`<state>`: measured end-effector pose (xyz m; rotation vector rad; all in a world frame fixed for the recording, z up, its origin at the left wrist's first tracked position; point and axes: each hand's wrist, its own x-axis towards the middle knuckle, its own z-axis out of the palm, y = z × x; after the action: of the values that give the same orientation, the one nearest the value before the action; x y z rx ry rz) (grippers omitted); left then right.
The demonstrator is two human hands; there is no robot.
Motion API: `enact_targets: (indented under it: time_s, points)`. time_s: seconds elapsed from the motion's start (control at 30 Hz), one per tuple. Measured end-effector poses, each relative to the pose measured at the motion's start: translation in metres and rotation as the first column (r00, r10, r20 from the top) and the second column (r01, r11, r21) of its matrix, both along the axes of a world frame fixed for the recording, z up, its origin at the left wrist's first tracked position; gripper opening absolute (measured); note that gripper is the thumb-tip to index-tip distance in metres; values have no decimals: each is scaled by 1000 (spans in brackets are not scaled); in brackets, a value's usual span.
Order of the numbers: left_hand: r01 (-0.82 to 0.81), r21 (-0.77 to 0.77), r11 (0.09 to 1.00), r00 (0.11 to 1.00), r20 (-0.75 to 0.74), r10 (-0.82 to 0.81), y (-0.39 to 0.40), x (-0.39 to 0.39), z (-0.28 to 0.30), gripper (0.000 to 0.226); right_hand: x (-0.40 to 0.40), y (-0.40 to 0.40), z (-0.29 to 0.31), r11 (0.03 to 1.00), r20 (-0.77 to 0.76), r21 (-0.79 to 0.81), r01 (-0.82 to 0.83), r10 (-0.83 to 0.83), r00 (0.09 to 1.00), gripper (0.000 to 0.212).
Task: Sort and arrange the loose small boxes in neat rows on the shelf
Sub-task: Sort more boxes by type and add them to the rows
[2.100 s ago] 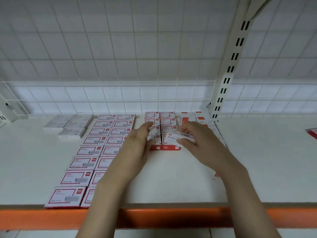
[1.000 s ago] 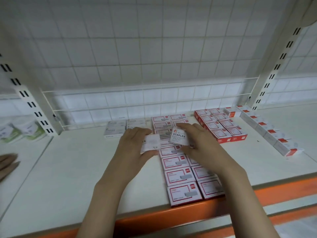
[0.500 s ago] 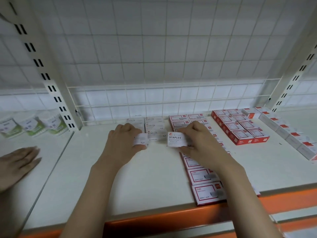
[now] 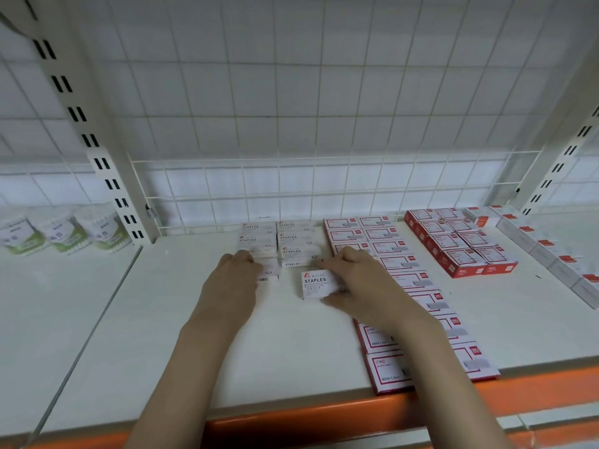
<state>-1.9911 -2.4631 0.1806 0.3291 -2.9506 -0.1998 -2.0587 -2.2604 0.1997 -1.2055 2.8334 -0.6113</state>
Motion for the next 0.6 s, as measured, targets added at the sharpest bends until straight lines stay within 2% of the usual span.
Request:
enact_targets:
  time_s: [0.23, 0.6]
  points:
    - [-21, -127, 992, 999, 33, 25, 3, -17, 5, 25, -1, -9, 4, 996, 1, 93, -16, 16, 1000, 51]
    - [-27, -95, 995, 998, 56, 32, -1, -23, 11, 31, -1, -13, 6, 987, 5, 163, -18, 18, 1000, 49]
